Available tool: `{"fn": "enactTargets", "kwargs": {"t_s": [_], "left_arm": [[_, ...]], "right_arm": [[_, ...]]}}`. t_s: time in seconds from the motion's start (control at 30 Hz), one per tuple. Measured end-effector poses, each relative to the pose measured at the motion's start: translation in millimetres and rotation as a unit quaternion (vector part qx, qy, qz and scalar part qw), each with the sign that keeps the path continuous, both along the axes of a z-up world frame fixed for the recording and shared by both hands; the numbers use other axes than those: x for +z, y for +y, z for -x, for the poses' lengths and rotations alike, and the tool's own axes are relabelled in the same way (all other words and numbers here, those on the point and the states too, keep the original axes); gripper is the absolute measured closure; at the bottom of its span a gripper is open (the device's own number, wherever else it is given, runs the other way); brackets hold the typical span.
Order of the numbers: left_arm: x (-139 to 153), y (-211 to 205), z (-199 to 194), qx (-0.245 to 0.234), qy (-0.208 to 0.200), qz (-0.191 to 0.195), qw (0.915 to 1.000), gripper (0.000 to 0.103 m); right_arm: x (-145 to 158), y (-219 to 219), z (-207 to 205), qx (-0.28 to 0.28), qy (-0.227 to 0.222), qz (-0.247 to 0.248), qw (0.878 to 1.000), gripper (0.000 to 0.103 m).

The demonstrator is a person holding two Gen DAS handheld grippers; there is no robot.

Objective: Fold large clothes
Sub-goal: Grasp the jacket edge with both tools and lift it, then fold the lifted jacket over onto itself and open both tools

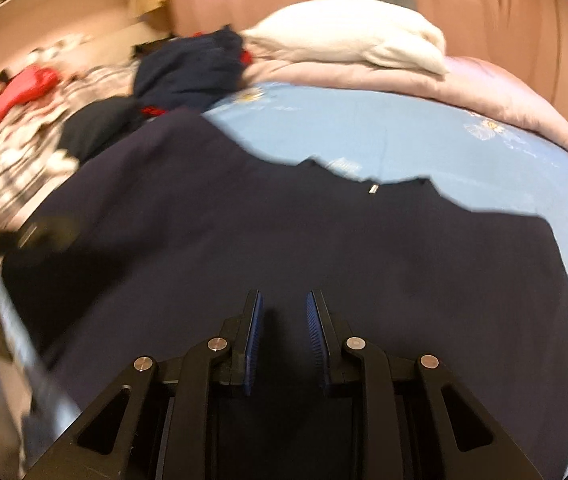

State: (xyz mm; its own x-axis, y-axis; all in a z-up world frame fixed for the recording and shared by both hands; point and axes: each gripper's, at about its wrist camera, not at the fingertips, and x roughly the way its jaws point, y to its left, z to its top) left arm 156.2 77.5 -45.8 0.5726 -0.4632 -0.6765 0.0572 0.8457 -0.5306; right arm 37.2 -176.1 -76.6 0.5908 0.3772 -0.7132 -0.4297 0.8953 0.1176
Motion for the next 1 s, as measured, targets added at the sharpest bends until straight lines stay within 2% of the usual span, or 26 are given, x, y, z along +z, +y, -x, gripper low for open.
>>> {"fn": "enactTargets", "kwargs": {"t_s": [0.13, 0.23, 0.3, 0.4, 0.47, 0.57, 0.73, 0.83, 1.0], "left_arm": [[4, -6, -1, 0.007, 0.003, -0.008, 0.9999, 0.073], [7, -11, -2, 0.013, 0.008, -0.016, 0.9998, 0.080], [11, -17, -2, 0.015, 0.010, -0.020, 0.9996, 0.080], [21, -32, -1, 0.015, 0.011, -0.039, 0.9991, 0.085], [29, -43, -1, 0.014, 0.005, -0.053, 0.9985, 0.087], [46, -63, 0, 0.009, -0.014, -0.076, 0.9970, 0.086], [63, -95, -7, 0.002, -0.025, -0.105, 0.9941, 0.089], [67, -117, -13, -0.014, -0.029, -0.119, 0.9923, 0.089], [68, -165, -19, -0.047, -0.029, -0.137, 0.9890, 0.089]], "right_arm": [[-22, 9, 31, 0.026, 0.002, 0.049, 0.998, 0.077], [-42, 16, 33, 0.028, 0.002, 0.073, 0.997, 0.076], [-47, 19, 30, 0.025, -0.011, 0.072, 0.997, 0.076], [-45, 16, 24, 0.020, -0.005, 0.055, 0.998, 0.076], [-44, 9, 23, 0.017, 0.005, 0.028, 0.999, 0.076], [-37, -12, 27, 0.007, 0.027, -0.048, 0.998, 0.076], [-24, -42, 31, -0.023, 0.011, -0.098, 0.995, 0.076], [-19, -72, 29, -0.047, 0.009, -0.148, 0.988, 0.076], [-28, -118, 28, -0.101, 0.030, -0.218, 0.970, 0.076]]}}
